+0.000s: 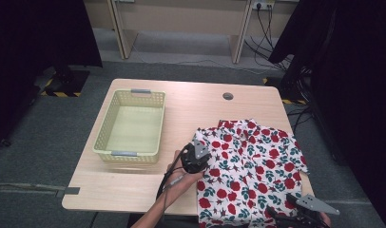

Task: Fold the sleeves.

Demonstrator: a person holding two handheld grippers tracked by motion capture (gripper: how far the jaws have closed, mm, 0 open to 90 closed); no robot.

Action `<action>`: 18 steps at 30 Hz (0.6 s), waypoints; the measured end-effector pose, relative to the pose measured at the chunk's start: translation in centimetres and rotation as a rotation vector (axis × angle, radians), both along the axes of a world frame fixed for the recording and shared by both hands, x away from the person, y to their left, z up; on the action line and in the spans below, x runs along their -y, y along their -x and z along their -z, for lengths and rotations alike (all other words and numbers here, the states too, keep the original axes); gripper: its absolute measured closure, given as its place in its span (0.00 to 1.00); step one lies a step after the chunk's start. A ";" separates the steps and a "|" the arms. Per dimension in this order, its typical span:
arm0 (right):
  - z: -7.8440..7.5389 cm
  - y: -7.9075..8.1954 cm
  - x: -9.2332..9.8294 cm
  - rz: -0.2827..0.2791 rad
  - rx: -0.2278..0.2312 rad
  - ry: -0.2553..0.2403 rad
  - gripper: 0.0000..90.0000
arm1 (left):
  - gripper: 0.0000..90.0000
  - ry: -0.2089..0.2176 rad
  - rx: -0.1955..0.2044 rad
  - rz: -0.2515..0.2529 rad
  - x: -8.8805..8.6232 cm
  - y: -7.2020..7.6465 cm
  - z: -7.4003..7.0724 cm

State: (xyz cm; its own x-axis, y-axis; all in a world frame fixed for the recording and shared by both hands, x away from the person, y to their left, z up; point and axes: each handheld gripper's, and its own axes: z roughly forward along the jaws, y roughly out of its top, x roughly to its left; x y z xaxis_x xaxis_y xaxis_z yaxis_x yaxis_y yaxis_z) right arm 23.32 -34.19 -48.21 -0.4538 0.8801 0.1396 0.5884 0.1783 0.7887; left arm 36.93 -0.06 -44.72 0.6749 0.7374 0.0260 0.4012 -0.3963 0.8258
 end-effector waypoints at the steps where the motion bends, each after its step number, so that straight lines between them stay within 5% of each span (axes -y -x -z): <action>1: 0.0 0.0 0.1 0.000 0.003 0.001 0.07 | 0.92 0.000 -0.001 0.011 0.4 0.1 0.0; 6: 0.0 0.0 0.1 0.002 0.003 -0.002 0.07 | 0.88 -0.003 -0.015 0.046 1.6 0.3 0.2; 11: 0.0 0.0 0.1 -0.001 0.002 0.000 0.07 | 0.70 0.039 -0.063 0.060 1.9 0.4 0.4; 18: 0.0 0.0 0.1 -0.001 0.001 0.000 0.07 | 0.40 0.108 -0.080 -0.025 0.8 -0.3 -0.4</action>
